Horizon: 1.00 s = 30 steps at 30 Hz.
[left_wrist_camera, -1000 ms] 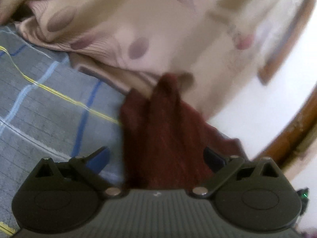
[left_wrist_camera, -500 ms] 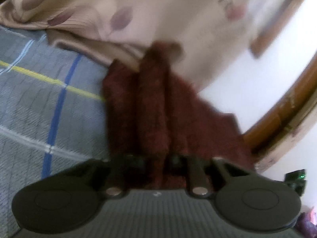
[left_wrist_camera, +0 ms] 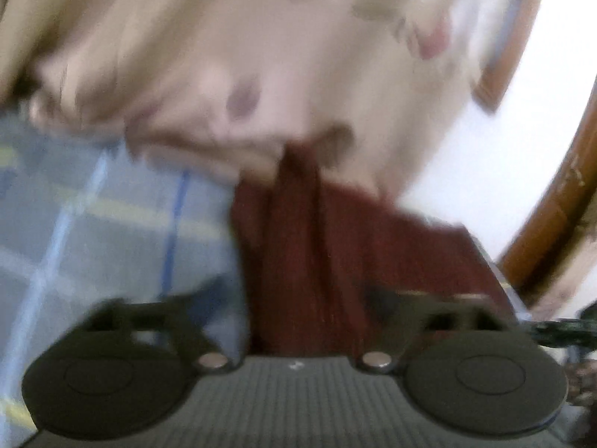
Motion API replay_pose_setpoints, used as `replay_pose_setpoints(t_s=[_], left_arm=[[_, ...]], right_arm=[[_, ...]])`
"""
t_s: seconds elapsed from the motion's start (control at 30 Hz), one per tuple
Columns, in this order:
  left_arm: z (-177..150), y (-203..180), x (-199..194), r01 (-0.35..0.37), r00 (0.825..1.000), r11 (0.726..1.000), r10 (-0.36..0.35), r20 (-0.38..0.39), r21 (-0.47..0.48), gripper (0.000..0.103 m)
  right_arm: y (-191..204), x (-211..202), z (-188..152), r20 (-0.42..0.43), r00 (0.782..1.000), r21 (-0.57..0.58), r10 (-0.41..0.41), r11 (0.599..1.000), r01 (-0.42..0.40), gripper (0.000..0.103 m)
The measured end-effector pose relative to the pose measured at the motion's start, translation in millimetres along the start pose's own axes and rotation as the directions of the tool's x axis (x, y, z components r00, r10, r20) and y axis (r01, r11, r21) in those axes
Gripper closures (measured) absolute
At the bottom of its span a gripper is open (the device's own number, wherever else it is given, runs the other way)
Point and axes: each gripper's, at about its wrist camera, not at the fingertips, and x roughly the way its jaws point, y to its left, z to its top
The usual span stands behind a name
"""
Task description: Fold small clothes
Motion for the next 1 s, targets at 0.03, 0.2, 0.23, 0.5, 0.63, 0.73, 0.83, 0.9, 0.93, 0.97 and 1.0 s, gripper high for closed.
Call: replay_pose_setpoints(t_s=[0.03,0.2,0.23,0.5,0.63,0.73,0.83,0.9,0.93,0.97,1.0], left_arm=[[9.7,-2.5,4.2,0.014,1.000,1.000,-0.014,0.024,0.020,0.009],[47.2,-0.4,70.2,0.039,0.998,0.998,-0.036,-0.055,0.042,0.009],[50.5,3.9,85.4,0.044,0.995,0.999,-0.042,-0.092,0.018,0.009],[41.3,22.6,138.3,0.085,0.972,0.987,-0.113,-0.207,-0.139,0.062],[38.4,33.5,127.8,0.051,0.982,0.978,-0.086,-0.168,-0.203,0.072],[31.7,50.1,116.5,-0.016,0.989,0.975,-0.017,-0.147,-0.220,0.076],[18.7,76.4,100.5,-0.004,0.994,0.934,-0.036,-0.107,-0.356,0.076],[17.0,73.7,95.5,-0.010,0.996,0.949,-0.017,-0.084,-0.314,0.076],[17.8,66.8,95.4,0.001,0.997,0.957,-0.022,-0.069,-0.291,0.076],[19.4,60.7,94.4,0.020,0.998,0.956,-0.037,-0.054,-0.291,0.075],[22.7,54.8,94.6,0.022,0.998,0.953,-0.039,-0.050,-0.301,0.073]], right_arm=[[2.3,-2.3,4.3,0.016,1.000,-0.006,-0.006,1.000,0.006,0.075],[14.4,4.9,42.1,0.100,0.995,-0.070,-0.027,0.997,0.035,0.035],[16.5,12.0,53.0,0.105,0.994,-0.082,-0.025,0.996,0.034,0.035],[12.7,78.3,110.0,0.104,0.990,-0.140,-0.098,0.984,0.112,0.040],[8.3,114.3,122.8,0.069,0.984,-0.138,-0.165,0.975,0.173,0.061],[4.4,124.5,120.1,0.045,0.976,-0.143,-0.211,0.966,0.216,0.085],[4.2,103.5,108.3,0.079,0.980,-0.148,-0.182,0.970,0.192,0.094],[-3.8,95.0,102.9,0.074,0.975,-0.146,-0.212,0.964,0.220,0.095],[-7.6,96.2,102.7,0.062,0.973,-0.150,-0.224,0.961,0.231,0.095],[-9.8,98.0,102.7,0.052,0.971,-0.151,-0.234,0.959,0.239,0.095],[-8.7,99.9,104.0,0.047,0.969,-0.147,-0.244,0.958,0.248,0.095]])
